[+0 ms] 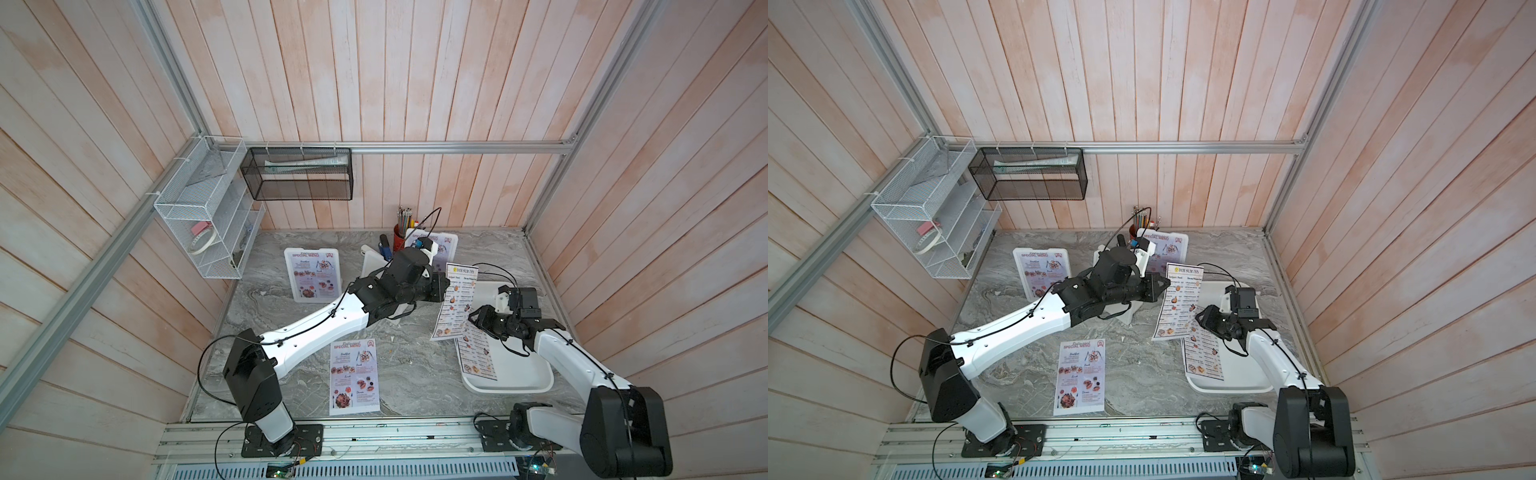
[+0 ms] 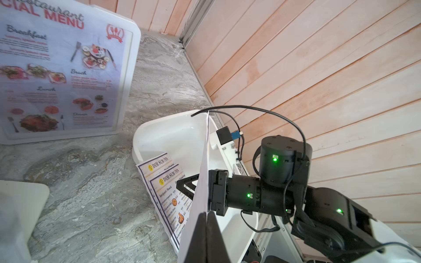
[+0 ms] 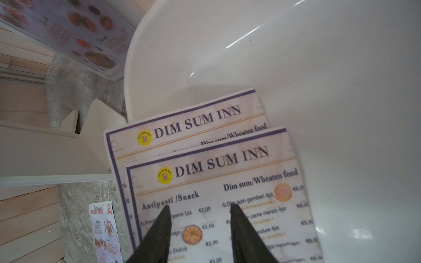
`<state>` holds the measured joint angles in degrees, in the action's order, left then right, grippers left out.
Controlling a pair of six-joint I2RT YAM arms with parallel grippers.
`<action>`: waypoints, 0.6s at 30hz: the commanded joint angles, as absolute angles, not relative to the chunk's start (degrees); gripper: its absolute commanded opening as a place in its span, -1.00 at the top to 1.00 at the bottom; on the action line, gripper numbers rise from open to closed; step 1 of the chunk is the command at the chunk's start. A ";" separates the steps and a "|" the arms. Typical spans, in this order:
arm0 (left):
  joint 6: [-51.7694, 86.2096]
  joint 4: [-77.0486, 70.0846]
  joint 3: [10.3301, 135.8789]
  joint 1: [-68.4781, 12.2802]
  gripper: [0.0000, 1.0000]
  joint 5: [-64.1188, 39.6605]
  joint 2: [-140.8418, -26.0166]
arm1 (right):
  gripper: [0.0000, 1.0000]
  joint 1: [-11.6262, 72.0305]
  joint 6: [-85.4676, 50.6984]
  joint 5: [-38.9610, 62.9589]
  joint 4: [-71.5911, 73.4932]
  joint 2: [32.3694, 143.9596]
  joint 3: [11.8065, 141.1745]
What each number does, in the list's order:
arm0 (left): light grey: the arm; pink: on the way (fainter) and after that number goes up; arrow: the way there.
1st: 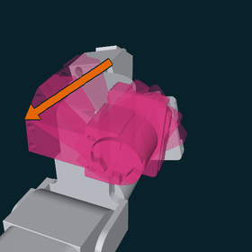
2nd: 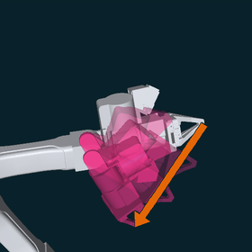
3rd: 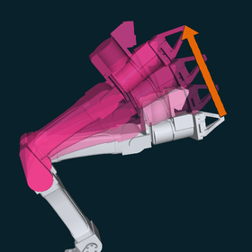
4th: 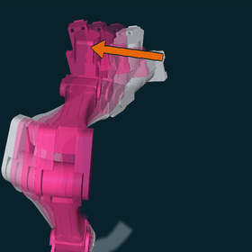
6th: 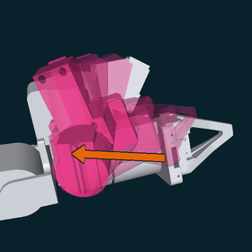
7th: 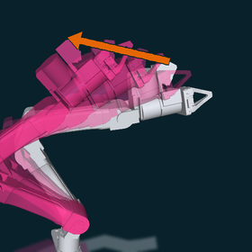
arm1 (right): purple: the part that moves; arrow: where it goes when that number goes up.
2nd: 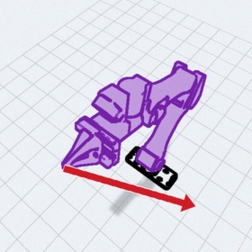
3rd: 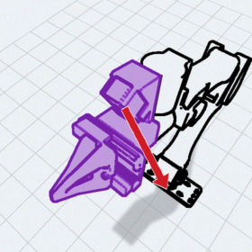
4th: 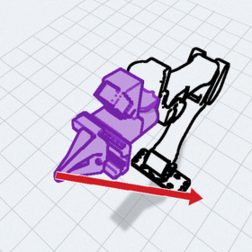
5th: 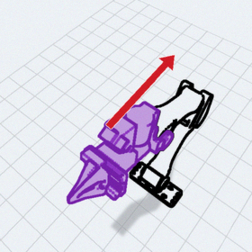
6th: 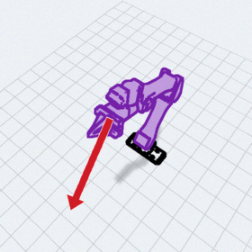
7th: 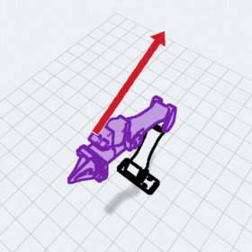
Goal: Replace the menus in the menu holders
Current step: Adjust the menu at the storage box.
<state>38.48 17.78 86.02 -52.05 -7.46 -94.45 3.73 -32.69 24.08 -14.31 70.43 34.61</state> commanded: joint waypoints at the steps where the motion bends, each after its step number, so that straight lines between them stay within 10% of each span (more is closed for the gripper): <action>1: 36.85 20.75 84.91 -52.03 1.00 -5.70 -93.18 | 0.15 4.22 -36.44 26.00 -9.01 73.10 31.86; 18: 34.72 24.96 84.73 -52.03 1.00 -3.95 -89.11 | 0.13 -0.17 -34.81 14.26 -7.57 77.55 27.58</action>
<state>35.99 24.23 85.38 -52.07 -3.62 -90.30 1.54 -36.69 20.93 -4.69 77.21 28.86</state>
